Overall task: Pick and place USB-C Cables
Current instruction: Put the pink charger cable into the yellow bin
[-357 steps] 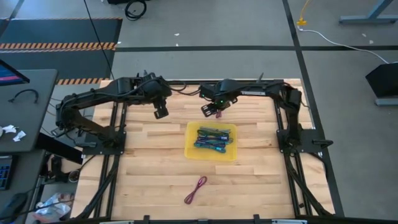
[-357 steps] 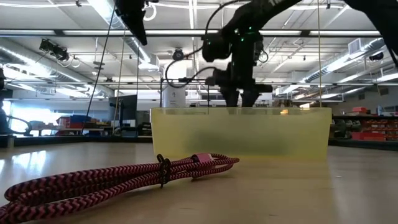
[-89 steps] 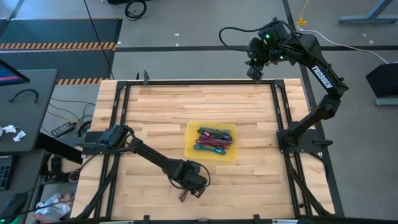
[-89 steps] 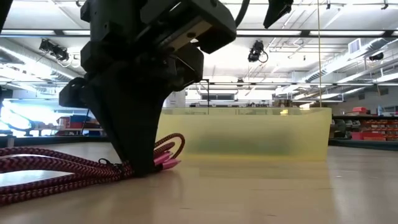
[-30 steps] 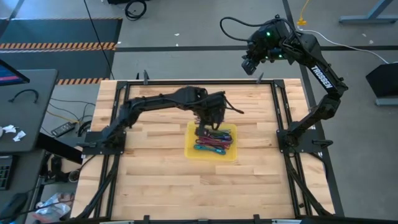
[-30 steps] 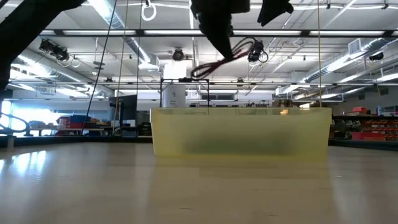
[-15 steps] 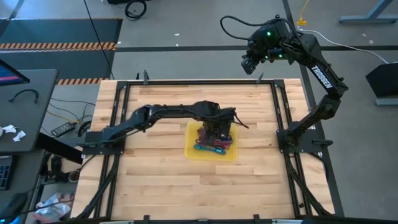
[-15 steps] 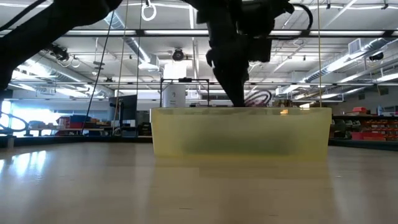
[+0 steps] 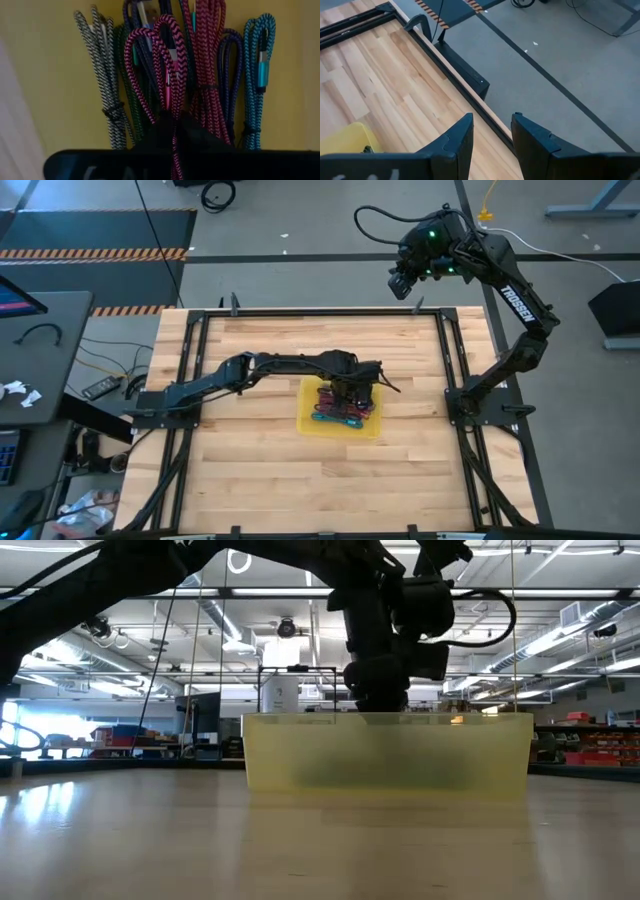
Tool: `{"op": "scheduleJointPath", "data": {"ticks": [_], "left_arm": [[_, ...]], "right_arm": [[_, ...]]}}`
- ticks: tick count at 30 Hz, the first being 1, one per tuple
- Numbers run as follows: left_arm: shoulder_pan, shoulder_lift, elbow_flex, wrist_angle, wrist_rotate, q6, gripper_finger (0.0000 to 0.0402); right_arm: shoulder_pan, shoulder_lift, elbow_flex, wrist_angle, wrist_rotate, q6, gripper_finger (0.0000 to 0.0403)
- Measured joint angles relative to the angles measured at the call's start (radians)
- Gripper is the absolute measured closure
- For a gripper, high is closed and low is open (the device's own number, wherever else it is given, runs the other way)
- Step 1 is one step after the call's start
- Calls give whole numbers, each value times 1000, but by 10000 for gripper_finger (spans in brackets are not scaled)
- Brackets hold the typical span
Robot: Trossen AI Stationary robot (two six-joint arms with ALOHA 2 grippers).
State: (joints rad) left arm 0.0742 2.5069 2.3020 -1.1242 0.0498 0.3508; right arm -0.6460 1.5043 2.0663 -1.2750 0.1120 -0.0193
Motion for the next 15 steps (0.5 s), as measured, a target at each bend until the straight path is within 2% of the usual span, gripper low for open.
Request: {"op": "scheduleJointPath", "data": {"ticks": [15], "left_arm": [[1, 11, 0, 27, 33, -26, 393]], "right_arm": [[0, 0, 0, 3, 0, -13, 266]]}}
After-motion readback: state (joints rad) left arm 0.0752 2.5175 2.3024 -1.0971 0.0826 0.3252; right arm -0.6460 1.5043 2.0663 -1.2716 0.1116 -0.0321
